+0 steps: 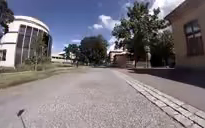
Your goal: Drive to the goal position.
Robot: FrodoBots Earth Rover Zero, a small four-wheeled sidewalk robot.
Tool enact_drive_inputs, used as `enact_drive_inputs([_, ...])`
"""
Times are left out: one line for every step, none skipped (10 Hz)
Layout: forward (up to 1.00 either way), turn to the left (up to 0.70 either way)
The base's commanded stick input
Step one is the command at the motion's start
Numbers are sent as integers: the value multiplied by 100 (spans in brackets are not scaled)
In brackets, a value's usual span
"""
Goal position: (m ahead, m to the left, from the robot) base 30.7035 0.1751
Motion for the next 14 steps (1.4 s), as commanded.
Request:
enact_drive_inputs([85,0])
enact_drive_inputs([85,0])
enact_drive_inputs([85,0])
enact_drive_inputs([85,0])
enact_drive_inputs([85,0])
enact_drive_inputs([85,0])
enact_drive_inputs([85,0])
enact_drive_inputs([85,0])
enact_drive_inputs([85,0])
enact_drive_inputs([85,0])
enact_drive_inputs([85,0])
enact_drive_inputs([85,0])
enact_drive_inputs([85,0])
enact_drive_inputs([85,0])
